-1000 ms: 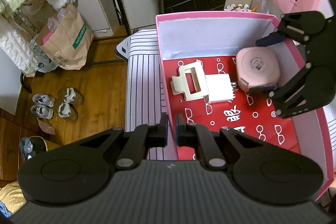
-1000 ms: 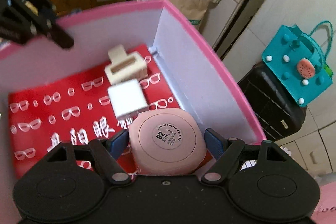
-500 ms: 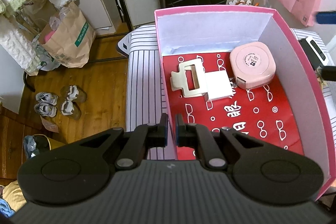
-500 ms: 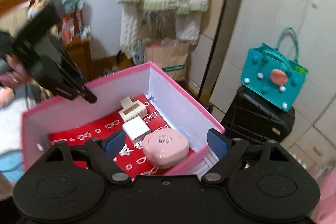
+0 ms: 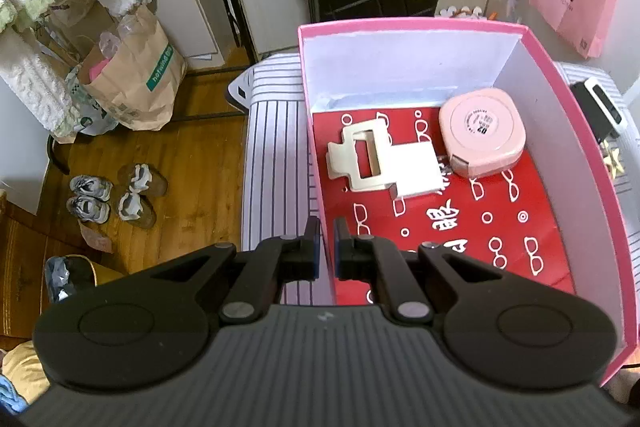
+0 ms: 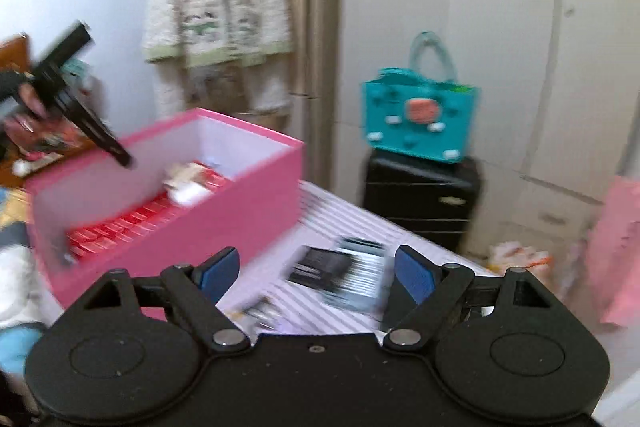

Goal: Organize rigid objects
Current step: 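Move the right gripper back to the table and grasp the black battery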

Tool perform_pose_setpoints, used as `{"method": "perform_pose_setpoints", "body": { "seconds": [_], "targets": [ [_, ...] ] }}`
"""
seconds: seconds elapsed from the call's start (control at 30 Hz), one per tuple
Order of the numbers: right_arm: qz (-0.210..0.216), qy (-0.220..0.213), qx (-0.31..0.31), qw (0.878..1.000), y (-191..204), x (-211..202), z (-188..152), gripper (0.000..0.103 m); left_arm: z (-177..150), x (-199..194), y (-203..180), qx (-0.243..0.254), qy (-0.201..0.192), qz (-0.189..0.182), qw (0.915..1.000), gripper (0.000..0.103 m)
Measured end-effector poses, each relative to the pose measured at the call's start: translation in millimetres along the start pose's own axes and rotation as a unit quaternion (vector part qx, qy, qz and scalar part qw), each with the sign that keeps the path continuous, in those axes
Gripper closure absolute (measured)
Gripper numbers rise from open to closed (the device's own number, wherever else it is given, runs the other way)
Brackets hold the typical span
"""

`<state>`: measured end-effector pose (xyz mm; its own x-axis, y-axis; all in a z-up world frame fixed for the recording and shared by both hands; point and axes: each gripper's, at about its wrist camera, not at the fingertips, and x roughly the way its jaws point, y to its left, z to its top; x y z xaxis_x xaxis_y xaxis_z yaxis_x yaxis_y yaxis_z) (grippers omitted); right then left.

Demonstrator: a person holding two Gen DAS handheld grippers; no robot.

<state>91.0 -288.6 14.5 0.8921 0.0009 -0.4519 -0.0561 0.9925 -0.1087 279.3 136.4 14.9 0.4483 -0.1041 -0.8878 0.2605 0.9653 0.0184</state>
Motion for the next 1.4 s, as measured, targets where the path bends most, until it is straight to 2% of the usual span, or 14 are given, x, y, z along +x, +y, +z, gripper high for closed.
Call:
{"method": "perform_pose_setpoints", "body": {
  "seconds": [0.07, 0.13, 0.27, 0.43, 0.6, 0.73, 0.9, 1.07, 1.2, 1.27, 1.33, 1.4],
  "targets": [
    [-0.042, -0.002, -0.026, 0.999, -1, 4, -19, 0.015, -2, -3, -1, -0.005, -0.012, 0.002, 0.9999, 0.097],
    [-0.065, 0.008, -0.041, 0.997, -4, 9, -37, 0.015, -3, -5, -1, -0.007, -0.02, 0.004, 0.9998, 0.097],
    [-0.06, 0.023, -0.032, 0.997, -15, 18, -59, 0.015, -8, -6, -2, -0.018, -0.026, 0.008, 0.9995, 0.097],
    [-0.067, 0.018, 0.001, 0.998, -31, 24, -67, 0.019, -11, -9, -2, -0.031, -0.034, 0.008, 0.9989, 0.097],
    [-0.037, 0.009, 0.02, 0.999, -36, 37, -57, 0.034, -13, -10, -3, -0.037, -0.038, 0.012, 0.9985, 0.097],
    [0.006, 0.013, -0.006, 1.0, -24, 54, -41, 0.035, -13, -10, -3, -0.042, -0.04, 0.01, 0.9982, 0.097],
    [0.021, 0.04, -0.013, 0.999, 2, 93, -24, 0.03, -15, -9, 0, -0.047, -0.049, 0.006, 0.9977, 0.097],
    [0.014, 0.063, 0.023, 0.998, 15, 125, -14, 0.025, -16, -8, -1, -0.043, -0.052, 0.006, 0.9977, 0.097],
    [-0.032, 0.09, 0.022, 0.995, 27, 146, -14, 0.024, -16, -8, -2, -0.039, -0.052, 0.006, 0.9979, 0.097],
    [-0.042, 0.096, 0.016, 0.994, 33, 151, -16, 0.024, -15, -8, -2, -0.037, -0.053, 0.005, 0.9979, 0.097],
    [-0.051, 0.09, 0.022, 0.994, 34, 151, -15, 0.025, -16, -8, 0, -0.039, -0.056, -0.001, 0.9976, 0.097],
    [-0.059, 0.089, 0.027, 0.994, 34, 152, -12, 0.032, -18, -8, 3, -0.04, -0.06, -0.008, 0.9974, 0.097]
  ]
}}
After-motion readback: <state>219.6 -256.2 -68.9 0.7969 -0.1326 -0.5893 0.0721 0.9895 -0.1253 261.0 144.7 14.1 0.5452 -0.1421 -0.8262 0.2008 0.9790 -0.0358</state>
